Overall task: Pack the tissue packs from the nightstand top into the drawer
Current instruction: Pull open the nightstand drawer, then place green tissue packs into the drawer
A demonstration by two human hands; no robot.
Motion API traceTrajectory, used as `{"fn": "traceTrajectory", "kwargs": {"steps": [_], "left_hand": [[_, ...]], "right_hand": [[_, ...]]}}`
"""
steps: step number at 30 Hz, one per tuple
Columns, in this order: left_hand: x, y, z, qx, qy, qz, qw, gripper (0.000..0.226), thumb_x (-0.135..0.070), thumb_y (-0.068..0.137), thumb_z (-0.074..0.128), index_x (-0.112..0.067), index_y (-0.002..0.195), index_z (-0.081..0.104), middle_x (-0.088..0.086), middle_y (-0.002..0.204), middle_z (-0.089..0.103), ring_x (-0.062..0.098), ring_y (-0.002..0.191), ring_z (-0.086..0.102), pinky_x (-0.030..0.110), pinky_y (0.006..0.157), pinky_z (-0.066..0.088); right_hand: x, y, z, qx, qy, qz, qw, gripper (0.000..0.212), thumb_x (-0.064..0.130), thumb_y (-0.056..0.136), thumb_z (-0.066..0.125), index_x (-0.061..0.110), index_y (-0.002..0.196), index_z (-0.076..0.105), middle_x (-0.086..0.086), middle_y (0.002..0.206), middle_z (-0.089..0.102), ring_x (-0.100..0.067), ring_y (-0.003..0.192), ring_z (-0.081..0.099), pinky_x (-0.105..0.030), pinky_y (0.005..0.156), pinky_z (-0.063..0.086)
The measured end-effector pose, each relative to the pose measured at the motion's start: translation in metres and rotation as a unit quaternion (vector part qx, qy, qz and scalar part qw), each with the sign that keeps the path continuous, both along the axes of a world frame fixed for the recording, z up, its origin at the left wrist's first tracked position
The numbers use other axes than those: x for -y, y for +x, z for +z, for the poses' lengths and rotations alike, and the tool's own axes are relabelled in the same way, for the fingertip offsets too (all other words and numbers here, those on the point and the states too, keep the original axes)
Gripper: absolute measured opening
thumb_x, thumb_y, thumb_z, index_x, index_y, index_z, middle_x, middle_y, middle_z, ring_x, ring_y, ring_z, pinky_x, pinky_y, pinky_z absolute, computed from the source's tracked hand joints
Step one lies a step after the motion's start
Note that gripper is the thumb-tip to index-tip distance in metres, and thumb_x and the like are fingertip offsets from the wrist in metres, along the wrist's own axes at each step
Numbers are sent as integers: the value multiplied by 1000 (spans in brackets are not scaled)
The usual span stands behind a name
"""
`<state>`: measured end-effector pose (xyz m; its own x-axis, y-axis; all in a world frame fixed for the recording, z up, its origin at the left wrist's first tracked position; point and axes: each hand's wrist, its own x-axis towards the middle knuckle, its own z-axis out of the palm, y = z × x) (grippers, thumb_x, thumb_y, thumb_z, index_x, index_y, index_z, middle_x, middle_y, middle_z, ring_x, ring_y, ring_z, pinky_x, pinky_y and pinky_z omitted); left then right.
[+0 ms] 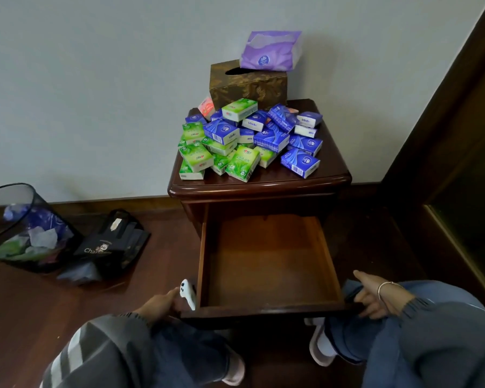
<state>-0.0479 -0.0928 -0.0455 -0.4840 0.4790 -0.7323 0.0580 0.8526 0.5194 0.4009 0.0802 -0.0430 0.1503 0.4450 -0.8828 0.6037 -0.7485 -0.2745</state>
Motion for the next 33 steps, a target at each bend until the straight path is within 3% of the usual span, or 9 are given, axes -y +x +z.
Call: {"fn": "traceTrajectory", "kwargs": {"steps": [5,8,12,15,18,21,24,29,33], "left_hand": [[-6,2,-6,-42,-9,-21,999,53,-38,99,46,0,66,64,9,55,66,22,56,64,23,48,46],[-19,7,7,-36,23,31,999,54,-38,101,41,4,76,64,20,81,70,33,77,66,32,64,50],[-50,-2,57,-215,150,104,959,53,-39,98,35,5,107,63,26,113,63,39,105,59,39,89,42],[-84,1,111,-292,283,165,899,43,-41,95,37,-8,108,60,11,106,63,29,98,56,33,80,34],[-128,8,157,-294,406,154,851,31,-42,92,44,-16,104,57,-1,101,61,16,93,55,28,80,37],[-171,12,177,-283,418,95,858,51,-48,90,51,-9,123,53,3,119,58,18,108,56,29,87,41],[-202,13,175,-241,368,63,896,66,-54,86,57,-3,128,46,1,110,53,23,114,53,29,83,38],[-223,5,160,-209,264,43,941,79,-62,75,65,-6,127,44,11,126,56,29,117,55,41,97,46],[-230,-6,165,-108,284,10,953,56,-41,77,76,-4,117,62,8,117,66,24,106,62,38,95,50]], "right_hand": [[1,-14,8,27,33,13,999,65,57,93,35,-2,92,64,-18,85,67,-32,76,65,-39,82,50],[-3,-31,31,120,123,107,979,56,52,94,35,5,111,59,-12,93,63,-27,82,59,-35,78,46],[-16,-63,83,255,415,188,853,31,42,90,46,18,93,65,-10,84,66,-33,79,63,-34,67,50],[-25,-102,129,187,680,154,692,17,27,86,56,12,86,65,-14,73,65,-38,69,61,-35,57,44],[-38,-154,166,90,770,247,581,26,24,83,56,9,103,64,-11,97,67,-34,92,61,-41,79,45],[-47,-204,176,86,723,372,576,45,36,88,53,17,129,52,-4,135,53,-24,128,46,-47,107,30],[-56,-238,165,133,659,442,594,61,46,91,46,22,144,31,-2,154,28,-21,142,24,-49,115,12],[-64,-258,132,173,618,455,618,59,43,94,44,19,145,29,-6,156,24,-21,144,18,-46,115,14],[-72,-258,130,167,642,451,598,50,32,89,57,19,136,43,-5,147,40,-23,137,33,-40,111,25]]}}
